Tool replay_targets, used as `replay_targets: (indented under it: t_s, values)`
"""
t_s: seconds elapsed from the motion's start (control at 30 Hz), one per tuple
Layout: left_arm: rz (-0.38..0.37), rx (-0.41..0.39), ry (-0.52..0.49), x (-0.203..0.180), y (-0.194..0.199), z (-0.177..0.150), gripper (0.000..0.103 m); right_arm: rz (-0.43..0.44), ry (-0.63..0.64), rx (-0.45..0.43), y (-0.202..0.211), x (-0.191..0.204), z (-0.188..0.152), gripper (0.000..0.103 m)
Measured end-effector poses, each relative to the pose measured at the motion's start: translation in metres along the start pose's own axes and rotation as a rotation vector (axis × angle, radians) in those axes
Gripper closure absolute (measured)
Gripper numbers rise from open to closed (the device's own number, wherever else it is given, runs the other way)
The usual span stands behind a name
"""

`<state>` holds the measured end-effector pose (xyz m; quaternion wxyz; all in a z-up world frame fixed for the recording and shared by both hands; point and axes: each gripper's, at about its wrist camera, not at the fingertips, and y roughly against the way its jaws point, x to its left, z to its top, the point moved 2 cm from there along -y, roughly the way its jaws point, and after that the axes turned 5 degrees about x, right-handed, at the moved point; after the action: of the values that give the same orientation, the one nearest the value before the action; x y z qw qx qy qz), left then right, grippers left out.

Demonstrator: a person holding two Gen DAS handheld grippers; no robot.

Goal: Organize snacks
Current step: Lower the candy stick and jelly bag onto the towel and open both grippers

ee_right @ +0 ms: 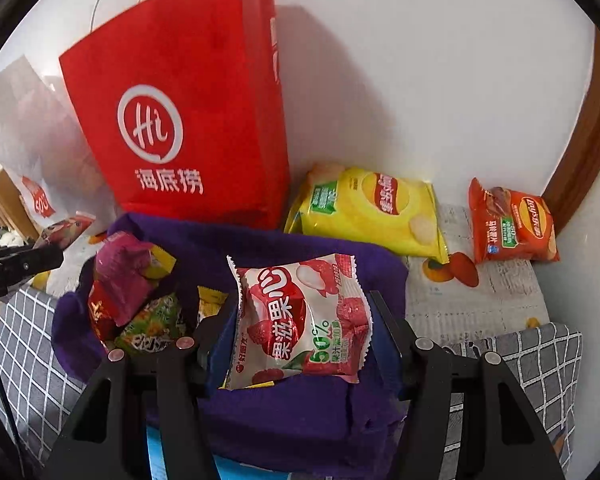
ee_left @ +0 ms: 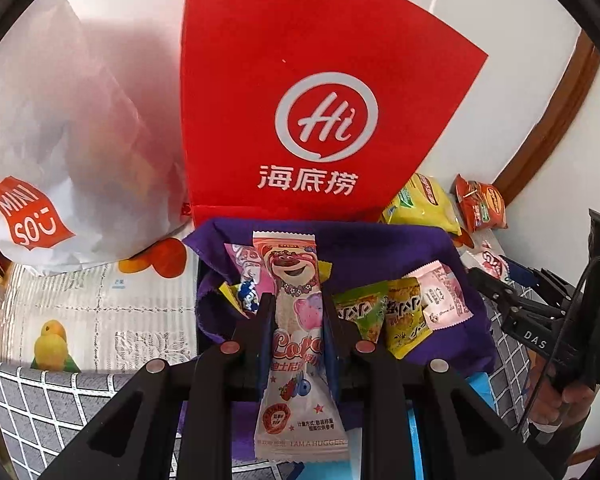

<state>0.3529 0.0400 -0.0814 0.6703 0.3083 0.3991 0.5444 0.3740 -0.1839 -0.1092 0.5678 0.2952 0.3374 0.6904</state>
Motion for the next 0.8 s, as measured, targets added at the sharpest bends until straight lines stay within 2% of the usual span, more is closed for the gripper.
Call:
replay_targets:
  t_s: [0.27, 0.57, 0.67, 0.8]
  values:
    - [-0.002, 0.012, -0.009, -0.003, -0.003, -0.002, 0.082, -0.034, -0.010, 0.055, -0.015, -0.002, -0.002, 0.043]
    - [-0.018, 0.047, -0.025, -0.011, -0.018, -0.006, 0.082, -0.002, 0.027, 0.126, -0.028, 0.004, -0.008, 0.039]
    - [-0.019, 0.059, -0.032, -0.014, -0.023, -0.008, 0.082, 0.013, 0.034, 0.147, -0.032, 0.005, -0.009, 0.036]
    - [-0.020, 0.074, -0.044, -0.018, -0.030, -0.010, 0.082, 0.035, 0.030, 0.122, -0.025, 0.005, -0.007, 0.028]
